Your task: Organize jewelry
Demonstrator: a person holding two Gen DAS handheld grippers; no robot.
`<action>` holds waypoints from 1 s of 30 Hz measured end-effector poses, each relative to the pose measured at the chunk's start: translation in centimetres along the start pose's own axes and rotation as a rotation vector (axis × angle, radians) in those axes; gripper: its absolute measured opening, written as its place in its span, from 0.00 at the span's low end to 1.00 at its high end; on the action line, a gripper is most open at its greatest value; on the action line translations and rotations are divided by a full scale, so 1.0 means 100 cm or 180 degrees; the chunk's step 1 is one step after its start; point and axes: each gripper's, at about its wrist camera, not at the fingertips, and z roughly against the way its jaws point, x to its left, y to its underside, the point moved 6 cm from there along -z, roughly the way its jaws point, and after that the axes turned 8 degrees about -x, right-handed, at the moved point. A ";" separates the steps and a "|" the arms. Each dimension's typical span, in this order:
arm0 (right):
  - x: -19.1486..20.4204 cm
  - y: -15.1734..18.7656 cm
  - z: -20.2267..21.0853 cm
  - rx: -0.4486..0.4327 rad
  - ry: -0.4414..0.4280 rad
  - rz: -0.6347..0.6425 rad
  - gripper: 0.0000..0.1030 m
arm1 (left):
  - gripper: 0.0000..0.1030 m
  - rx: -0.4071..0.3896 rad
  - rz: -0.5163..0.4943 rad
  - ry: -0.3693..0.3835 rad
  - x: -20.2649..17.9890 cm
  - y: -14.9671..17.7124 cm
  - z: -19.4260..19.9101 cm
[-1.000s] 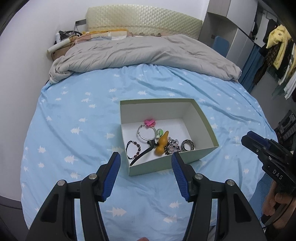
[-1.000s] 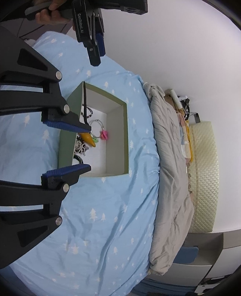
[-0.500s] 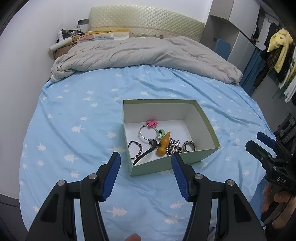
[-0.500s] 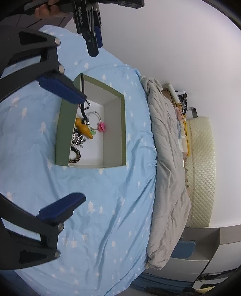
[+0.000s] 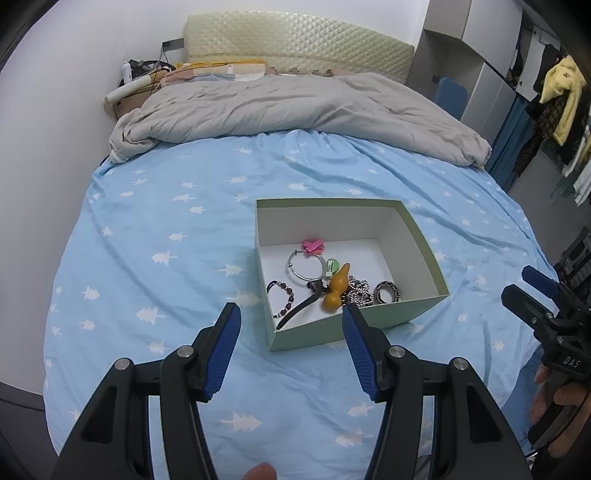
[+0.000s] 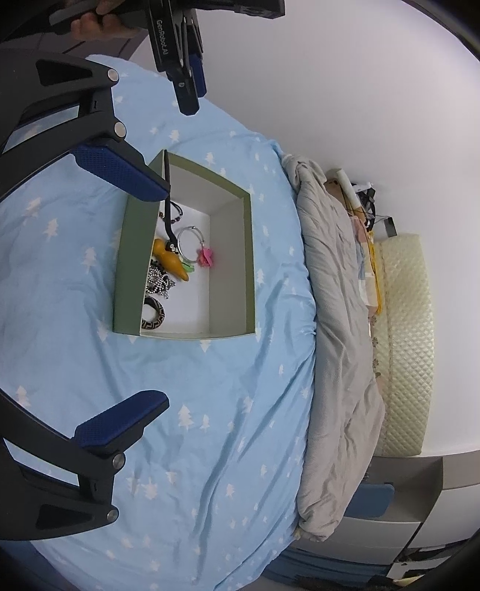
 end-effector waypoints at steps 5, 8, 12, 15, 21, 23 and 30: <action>0.001 -0.002 0.002 -0.0041 0.0018 0.0004 1.00 | 0.56 0.0000 0.0013 -0.0013 0.001 0.000 0.000; 0.001 -0.003 0.002 -0.0042 0.0029 0.0015 1.00 | 0.56 -0.0001 0.0014 -0.0014 0.001 0.001 0.000; 0.002 -0.002 0.002 -0.0043 0.0041 0.0017 1.00 | 0.56 -0.0020 0.0021 -0.0015 0.002 0.000 0.000; 0.002 -0.002 0.002 -0.0039 0.0050 0.0036 1.00 | 0.56 -0.0052 0.0007 -0.0027 0.002 -0.003 0.002; 0.002 -0.002 0.003 -0.0068 0.0071 0.0034 1.00 | 0.56 -0.0059 0.0004 -0.0042 0.003 -0.004 0.002; 0.001 -0.001 0.003 -0.0074 0.0099 0.0066 1.00 | 0.56 -0.0065 -0.0040 -0.0051 0.000 -0.005 0.003; -0.003 0.002 -0.002 -0.0024 0.0143 0.0040 1.00 | 0.56 -0.0060 -0.0061 -0.0017 -0.005 -0.006 0.002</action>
